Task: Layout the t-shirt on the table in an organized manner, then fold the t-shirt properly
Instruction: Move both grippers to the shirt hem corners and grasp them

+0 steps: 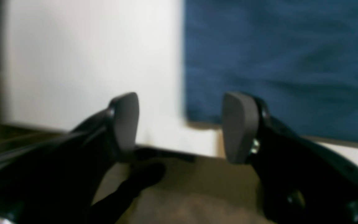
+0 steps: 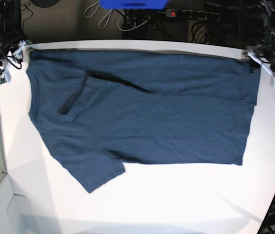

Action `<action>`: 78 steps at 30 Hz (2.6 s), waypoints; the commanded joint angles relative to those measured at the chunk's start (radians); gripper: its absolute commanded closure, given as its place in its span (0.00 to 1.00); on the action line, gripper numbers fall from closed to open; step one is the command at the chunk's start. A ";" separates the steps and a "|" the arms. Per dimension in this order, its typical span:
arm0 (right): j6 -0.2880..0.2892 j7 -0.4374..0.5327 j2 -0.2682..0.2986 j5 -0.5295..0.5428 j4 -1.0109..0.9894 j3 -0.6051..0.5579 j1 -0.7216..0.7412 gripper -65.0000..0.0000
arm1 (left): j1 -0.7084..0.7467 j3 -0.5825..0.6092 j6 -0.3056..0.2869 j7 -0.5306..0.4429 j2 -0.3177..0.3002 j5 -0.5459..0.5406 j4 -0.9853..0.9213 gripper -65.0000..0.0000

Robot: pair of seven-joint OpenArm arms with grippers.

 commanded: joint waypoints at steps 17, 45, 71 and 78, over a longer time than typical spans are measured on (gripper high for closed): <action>-0.005 0.033 0.004 -0.007 -0.523 -0.236 0.875 0.52 | -0.349 -0.098 0.005 -0.013 0.053 0.001 0.016 0.37; -0.111 0.592 -0.015 -0.007 -1.272 -0.552 1.122 0.52 | -0.439 -0.094 0.005 -0.025 0.010 0.003 -0.091 0.37; -0.114 0.633 -0.019 -0.007 -1.273 -0.555 1.006 1.00 | -0.904 0.215 0.018 -0.458 -0.176 0.005 -1.084 0.37; -0.114 0.629 -0.016 -0.007 -1.273 -0.554 1.004 1.00 | -1.036 0.333 0.018 -0.683 -0.179 0.003 -1.365 0.37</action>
